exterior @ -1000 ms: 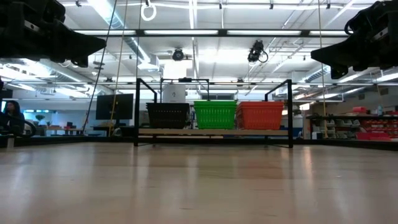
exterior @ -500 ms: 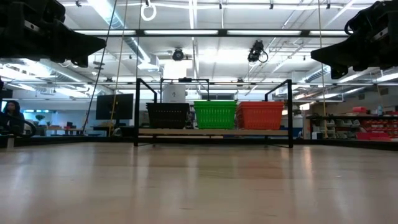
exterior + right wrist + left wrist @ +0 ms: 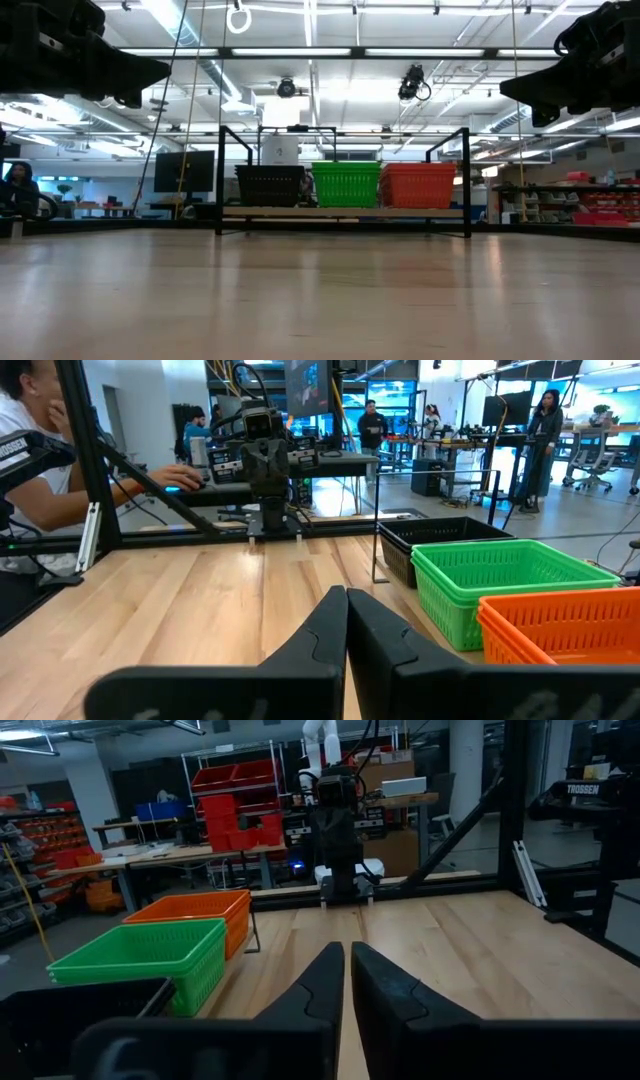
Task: Stack baskets on shelf by color
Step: Return to Home Position
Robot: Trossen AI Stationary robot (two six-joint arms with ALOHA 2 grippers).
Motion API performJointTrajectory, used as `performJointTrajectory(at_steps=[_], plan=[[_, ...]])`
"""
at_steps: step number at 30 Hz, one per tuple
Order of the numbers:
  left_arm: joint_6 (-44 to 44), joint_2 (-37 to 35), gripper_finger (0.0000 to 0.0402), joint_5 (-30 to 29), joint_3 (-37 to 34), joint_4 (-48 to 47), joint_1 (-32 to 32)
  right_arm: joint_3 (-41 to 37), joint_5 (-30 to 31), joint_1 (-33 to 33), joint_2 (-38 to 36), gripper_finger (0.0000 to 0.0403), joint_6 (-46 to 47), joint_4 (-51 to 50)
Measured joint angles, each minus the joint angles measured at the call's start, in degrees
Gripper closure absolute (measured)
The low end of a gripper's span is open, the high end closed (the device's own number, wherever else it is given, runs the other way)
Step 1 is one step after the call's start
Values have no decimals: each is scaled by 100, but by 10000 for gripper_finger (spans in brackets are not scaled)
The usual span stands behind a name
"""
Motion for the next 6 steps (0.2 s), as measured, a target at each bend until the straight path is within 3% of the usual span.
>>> performJointTrajectory(at_steps=[6], plan=[[0, 0, 378, 0, 0, 0, 2, 0, 1, 1, -1, 389, 0, 0]])
